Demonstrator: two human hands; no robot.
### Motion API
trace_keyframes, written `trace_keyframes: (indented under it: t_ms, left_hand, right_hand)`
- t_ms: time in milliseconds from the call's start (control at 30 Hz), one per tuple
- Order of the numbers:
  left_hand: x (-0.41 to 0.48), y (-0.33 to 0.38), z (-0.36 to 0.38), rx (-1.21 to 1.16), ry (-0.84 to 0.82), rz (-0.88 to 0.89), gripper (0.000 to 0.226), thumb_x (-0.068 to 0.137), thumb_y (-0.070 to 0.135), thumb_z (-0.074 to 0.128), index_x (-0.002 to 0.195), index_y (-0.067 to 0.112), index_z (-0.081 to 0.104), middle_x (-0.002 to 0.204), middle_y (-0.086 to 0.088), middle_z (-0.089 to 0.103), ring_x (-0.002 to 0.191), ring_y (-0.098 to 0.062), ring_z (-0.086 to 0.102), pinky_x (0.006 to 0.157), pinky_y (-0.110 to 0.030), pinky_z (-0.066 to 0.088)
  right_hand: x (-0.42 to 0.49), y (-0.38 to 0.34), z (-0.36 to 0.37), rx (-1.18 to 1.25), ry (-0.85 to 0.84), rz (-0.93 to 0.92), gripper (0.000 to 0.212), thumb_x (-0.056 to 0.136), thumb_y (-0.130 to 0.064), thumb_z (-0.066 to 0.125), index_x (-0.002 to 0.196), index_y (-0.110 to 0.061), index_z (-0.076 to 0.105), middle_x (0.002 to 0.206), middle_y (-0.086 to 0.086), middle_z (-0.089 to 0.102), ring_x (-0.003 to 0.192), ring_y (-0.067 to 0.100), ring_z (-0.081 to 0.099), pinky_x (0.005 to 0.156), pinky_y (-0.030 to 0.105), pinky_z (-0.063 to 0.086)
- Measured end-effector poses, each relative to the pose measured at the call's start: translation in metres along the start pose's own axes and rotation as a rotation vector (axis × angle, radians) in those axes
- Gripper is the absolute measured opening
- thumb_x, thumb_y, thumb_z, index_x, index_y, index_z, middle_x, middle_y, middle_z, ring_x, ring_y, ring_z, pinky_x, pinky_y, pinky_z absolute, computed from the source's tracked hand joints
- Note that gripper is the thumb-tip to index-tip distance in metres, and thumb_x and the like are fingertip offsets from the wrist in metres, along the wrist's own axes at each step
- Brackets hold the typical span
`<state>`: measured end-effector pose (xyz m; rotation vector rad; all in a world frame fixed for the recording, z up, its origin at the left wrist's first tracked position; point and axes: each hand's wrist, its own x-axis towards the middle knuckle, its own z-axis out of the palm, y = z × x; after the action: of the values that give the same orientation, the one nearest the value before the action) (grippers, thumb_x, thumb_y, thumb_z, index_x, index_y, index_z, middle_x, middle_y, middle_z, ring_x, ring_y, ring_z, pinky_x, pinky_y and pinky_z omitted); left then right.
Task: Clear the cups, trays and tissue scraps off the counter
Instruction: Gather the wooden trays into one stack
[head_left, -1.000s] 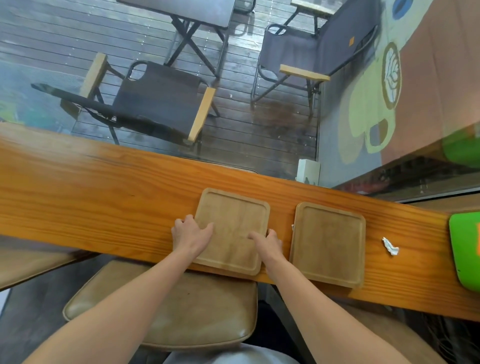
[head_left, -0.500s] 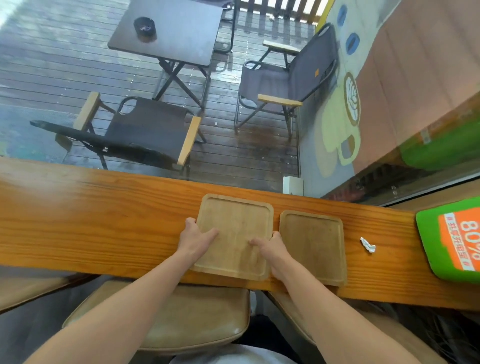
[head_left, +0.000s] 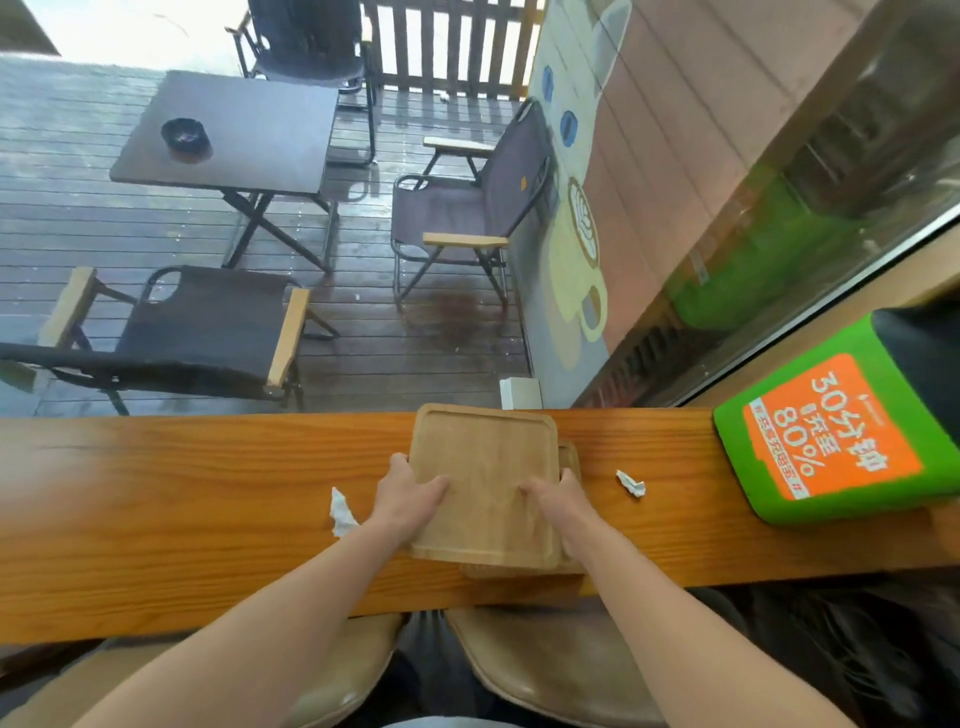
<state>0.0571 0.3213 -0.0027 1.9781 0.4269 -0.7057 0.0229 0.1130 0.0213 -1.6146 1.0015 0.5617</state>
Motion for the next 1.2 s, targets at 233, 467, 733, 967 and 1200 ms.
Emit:
trace_keyframes:
  t_ms: [233,467,733,967,1200]
  left_hand:
    - [-0.009,0.021,0.067,0.023,0.064,-0.057,0.039,0.088,0.037,0.068,0.111,0.018,0.042,0.101,0.002,0.055,0.087,-0.019,0.055,0.058,-0.025,0.043]
    - [-0.026,0.014,0.106,0.099,0.091,-0.138,0.039,0.093,0.027,0.063,0.121,0.007,0.046,0.119,-0.009,0.056,0.108,-0.027,0.057,0.085,-0.037,0.052]
    - [-0.023,0.003,0.110,0.174,0.098,-0.153,0.036,0.093,0.022,0.061,0.124,0.005,0.053,0.121,-0.011,0.059,0.109,-0.027,0.058,0.083,-0.033,0.051]
    - [-0.016,0.001,0.110,0.226,0.124,-0.175,0.038,0.094,0.024,0.059,0.125,0.004,0.052,0.122,-0.013,0.053,0.104,-0.026,0.055,0.085,-0.036,0.052]
    - [-0.004,0.005,0.111,0.300,0.125,-0.194,0.047,0.095,0.029,0.054,0.132,0.003,0.047,0.133,-0.014,0.041,0.114,-0.032,0.049,0.098,-0.044,0.047]
  right_hand:
    - [0.035,0.011,-0.061,-0.048,-0.045,-0.021,0.074,0.090,-0.026,0.067,0.150,-0.009,0.028,0.142,0.011,0.051,0.126,0.030,0.051,0.106,0.048,0.045]
    - [0.048,0.031,-0.082,-0.132,-0.082,0.029,0.067,0.090,-0.029,0.064,0.147,-0.010,0.036,0.139,0.010,0.053,0.124,0.029,0.053,0.102,0.044,0.047]
    - [0.054,0.038,-0.078,-0.269,-0.074,0.036,0.074,0.088,-0.031,0.062,0.151,-0.007,0.030,0.147,0.012,0.047,0.130,0.030,0.048,0.105,0.043,0.045]
    - [0.060,0.040,-0.070,-0.297,-0.090,0.058,0.074,0.090,-0.032,0.062,0.152,-0.009,0.029,0.152,0.012,0.042,0.135,0.031,0.045,0.106,0.042,0.044]
    - [0.068,0.039,-0.067,-0.393,-0.070,0.052,0.076,0.090,-0.037,0.063,0.152,-0.008,0.029,0.154,0.012,0.036,0.136,0.033,0.042,0.106,0.043,0.044]
